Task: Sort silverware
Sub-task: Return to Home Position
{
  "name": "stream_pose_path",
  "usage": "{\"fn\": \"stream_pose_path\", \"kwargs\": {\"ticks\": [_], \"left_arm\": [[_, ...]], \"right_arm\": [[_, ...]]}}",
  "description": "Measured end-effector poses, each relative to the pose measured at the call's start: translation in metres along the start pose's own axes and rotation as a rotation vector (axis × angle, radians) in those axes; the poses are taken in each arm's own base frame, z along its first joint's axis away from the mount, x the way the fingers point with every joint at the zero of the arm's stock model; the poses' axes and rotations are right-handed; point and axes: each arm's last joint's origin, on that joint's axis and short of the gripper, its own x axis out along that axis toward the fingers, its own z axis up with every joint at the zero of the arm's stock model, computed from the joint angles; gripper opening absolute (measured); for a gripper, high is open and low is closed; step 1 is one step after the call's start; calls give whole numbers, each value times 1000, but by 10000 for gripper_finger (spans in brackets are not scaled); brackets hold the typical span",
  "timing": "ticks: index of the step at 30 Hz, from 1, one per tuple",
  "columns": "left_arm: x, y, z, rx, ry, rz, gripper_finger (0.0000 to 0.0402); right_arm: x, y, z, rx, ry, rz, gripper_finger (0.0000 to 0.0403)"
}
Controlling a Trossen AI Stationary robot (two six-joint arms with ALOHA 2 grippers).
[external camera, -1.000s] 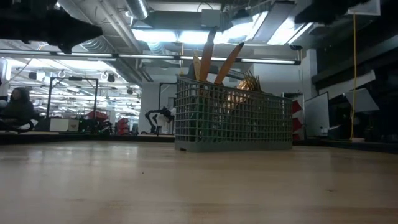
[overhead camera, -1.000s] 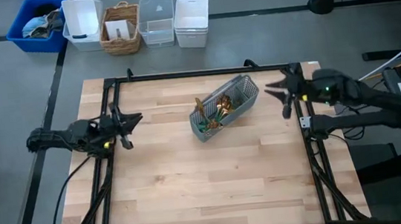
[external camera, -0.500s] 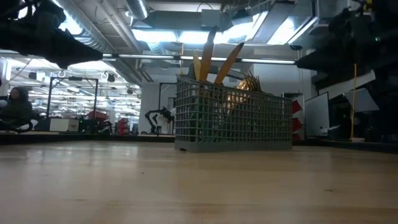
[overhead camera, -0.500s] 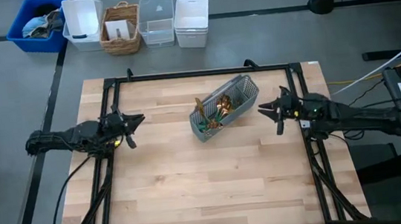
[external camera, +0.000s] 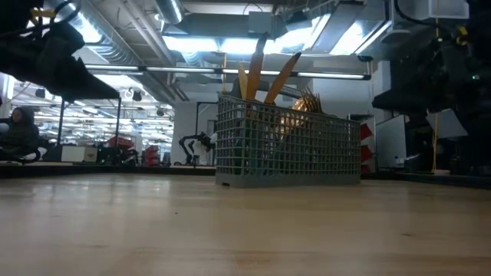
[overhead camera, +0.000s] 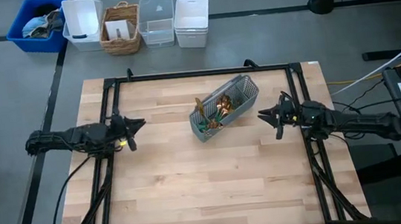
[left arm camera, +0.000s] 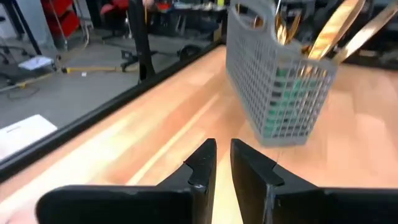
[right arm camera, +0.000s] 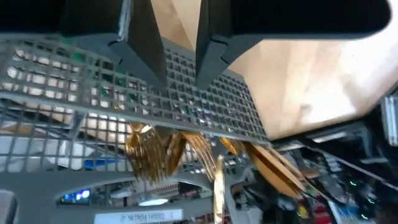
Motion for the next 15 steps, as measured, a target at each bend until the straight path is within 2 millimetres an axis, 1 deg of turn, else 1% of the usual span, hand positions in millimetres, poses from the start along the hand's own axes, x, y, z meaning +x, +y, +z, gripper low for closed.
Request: {"fn": "stream_pose_path", "kwargs": {"ticks": [4, 11, 15], "left_arm": [[-1, 1, -4, 3, 48, 8, 40], [-1, 1, -4, -101, 49, 10, 40], [-1, 1, -5, -101, 50, 11, 40]], "right_arm": [[-3, 1, 1, 0, -36, 27, 88], [-4, 2, 2, -28, -49, 59, 88], [-4, 1, 2, -29, -45, 57, 88]]}}
